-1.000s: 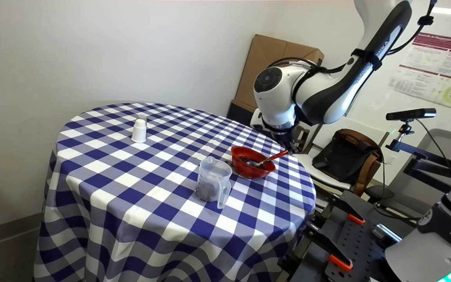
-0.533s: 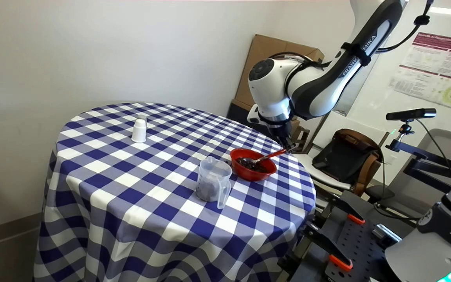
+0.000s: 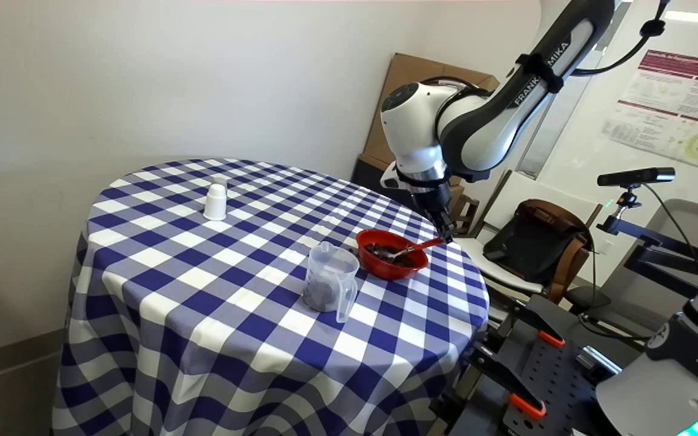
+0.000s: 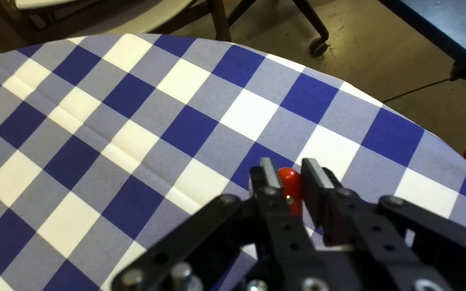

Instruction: Pick up the spoon and scoop some of the contents in the bowl and put them in the jar

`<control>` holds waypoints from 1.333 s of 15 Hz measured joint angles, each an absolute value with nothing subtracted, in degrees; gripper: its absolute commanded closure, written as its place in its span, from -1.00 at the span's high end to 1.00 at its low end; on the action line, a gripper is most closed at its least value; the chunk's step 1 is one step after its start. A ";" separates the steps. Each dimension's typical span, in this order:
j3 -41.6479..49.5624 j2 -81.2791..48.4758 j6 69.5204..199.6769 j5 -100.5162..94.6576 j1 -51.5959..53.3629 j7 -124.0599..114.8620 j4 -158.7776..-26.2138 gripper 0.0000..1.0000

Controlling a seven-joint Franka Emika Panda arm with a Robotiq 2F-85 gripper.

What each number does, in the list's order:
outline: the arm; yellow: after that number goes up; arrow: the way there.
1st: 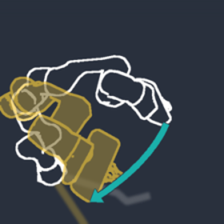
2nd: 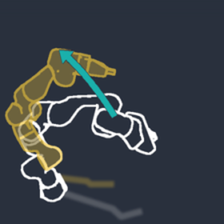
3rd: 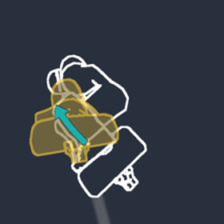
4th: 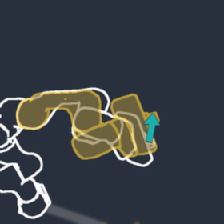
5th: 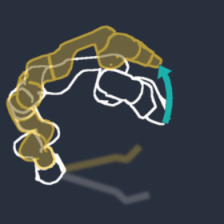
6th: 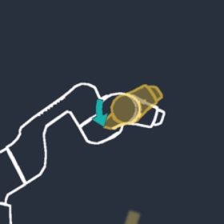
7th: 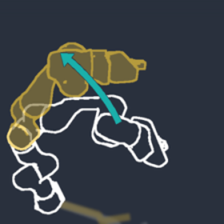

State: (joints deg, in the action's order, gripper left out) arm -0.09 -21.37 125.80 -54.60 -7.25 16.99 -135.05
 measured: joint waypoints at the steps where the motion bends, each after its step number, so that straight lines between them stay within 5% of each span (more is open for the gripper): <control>1: -0.12 -21.36 125.78 -52.86 -7.25 17.95 -135.00 -0.90; 20: 1.85 -21.35 121.39 -34.30 -7.54 25.23 -129.55 -0.90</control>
State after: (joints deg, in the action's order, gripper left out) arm 1.85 -21.35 121.39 -34.30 -7.54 25.23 -129.55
